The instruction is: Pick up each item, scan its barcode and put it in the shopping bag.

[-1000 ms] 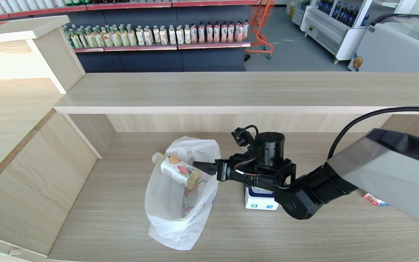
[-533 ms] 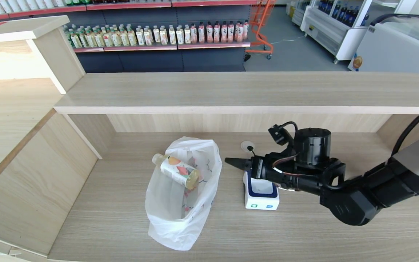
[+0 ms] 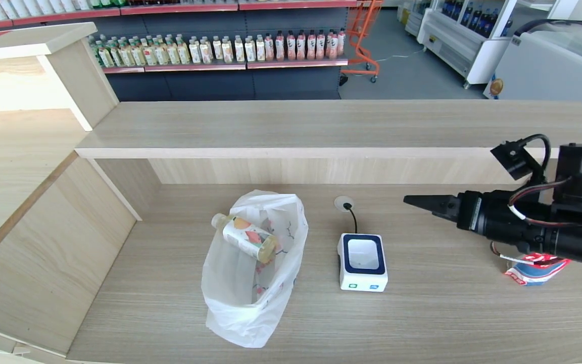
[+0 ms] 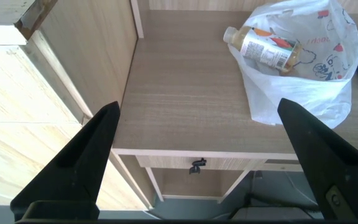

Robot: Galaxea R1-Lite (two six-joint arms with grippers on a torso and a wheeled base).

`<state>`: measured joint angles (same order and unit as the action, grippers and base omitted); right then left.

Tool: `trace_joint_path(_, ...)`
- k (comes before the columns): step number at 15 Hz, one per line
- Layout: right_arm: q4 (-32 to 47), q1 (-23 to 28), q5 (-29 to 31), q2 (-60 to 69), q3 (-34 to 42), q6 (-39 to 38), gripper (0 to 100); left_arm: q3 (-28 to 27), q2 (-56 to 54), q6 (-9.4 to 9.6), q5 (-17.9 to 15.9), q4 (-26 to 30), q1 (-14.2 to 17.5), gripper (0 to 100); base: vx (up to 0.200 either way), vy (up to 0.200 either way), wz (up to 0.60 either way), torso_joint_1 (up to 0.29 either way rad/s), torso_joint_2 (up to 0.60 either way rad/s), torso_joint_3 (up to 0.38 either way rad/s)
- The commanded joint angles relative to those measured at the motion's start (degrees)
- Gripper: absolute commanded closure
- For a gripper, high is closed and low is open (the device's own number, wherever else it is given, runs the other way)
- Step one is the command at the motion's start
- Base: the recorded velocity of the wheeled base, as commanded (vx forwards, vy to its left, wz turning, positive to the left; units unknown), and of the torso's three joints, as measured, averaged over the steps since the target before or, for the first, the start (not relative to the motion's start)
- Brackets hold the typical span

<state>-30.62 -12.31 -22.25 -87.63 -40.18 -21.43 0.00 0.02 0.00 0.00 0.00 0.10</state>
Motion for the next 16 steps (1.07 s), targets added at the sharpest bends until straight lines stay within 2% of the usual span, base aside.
trace_joint_path(1,5.5,7.2,0.1,7.8,2.4,4.3,0,0.0,0.0,0.0,0.1,0.0,0.0,0,0.0,0.0,0.0,0.0,0.0,0.0)
trace_joint_path(3,9.3,10.7,-0.3,11.9,2.3,3.8,0,0.0,0.0,0.0,0.0,0.0,0.0,0,0.0,0.0,0.0,0.0,0.0,0.0)
trace_joint_path(6,10.8,12.6,-0.3,15.2,2.2,-2.2,0,0.0,0.0,0.09,0.0,0.0,0.0,0,0.0,0.0,0.0,0.0,0.0,0.0)
trace_joint_path(9,10.9,14.2,-0.1,15.4,2.5,-3.6,0,0.0,0.1,0.0,0.0,0.0,0.0,0,0.0,0.0,0.0,0.0,0.0,0.0)
trace_joint_path(13,10.9,14.6,0.3,15.6,1.0,-15.1,0,0.0,0.1,-0.09,0.1,0.0,0.0,0,-0.2,0.0,0.0,0.002,0.0,0.0)
trace_joint_path(16,11.1,16.0,0.2,15.6,1.1,-15.9,0,0.0,0.0,0.09,0.1,0.0,0.0,0,-0.2,0.0,0.0,0.006,0.01,-0.001)
